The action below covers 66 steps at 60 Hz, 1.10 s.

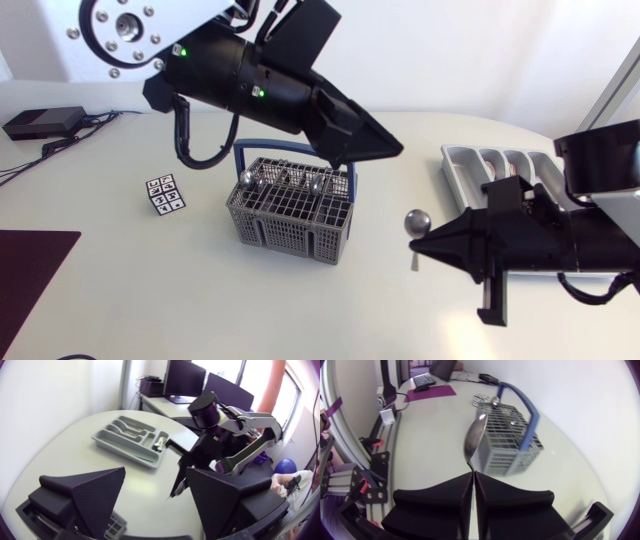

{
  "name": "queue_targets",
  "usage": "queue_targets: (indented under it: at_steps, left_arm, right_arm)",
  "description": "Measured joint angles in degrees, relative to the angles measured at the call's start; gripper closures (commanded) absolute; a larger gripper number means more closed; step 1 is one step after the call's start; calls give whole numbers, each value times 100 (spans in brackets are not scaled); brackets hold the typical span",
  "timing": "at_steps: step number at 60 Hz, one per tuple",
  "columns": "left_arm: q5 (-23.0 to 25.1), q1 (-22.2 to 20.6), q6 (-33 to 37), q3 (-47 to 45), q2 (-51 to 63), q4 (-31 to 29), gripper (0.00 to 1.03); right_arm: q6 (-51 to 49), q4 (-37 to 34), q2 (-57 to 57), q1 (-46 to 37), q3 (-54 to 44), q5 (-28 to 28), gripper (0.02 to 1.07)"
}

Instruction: Transfer all utensils from the basket to the drawer tray.

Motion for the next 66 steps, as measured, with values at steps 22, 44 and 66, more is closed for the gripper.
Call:
queue_targets:
  at_steps: [22,44,66]
  left_arm:
    - [-1954,350,201,-455,109,85,11]
    - [-2413,713,527,-1060,24,26,11]
    - [-2446,1086,748,-1425,-348,-275,11]
  right_arm:
    - [-2022,748,192,-3294,-378,1357,101]
    - [-3416,3154,2343,-4922,-485,2081,101]
    - [-4197,3779,3340,-5584,-522,2190,96]
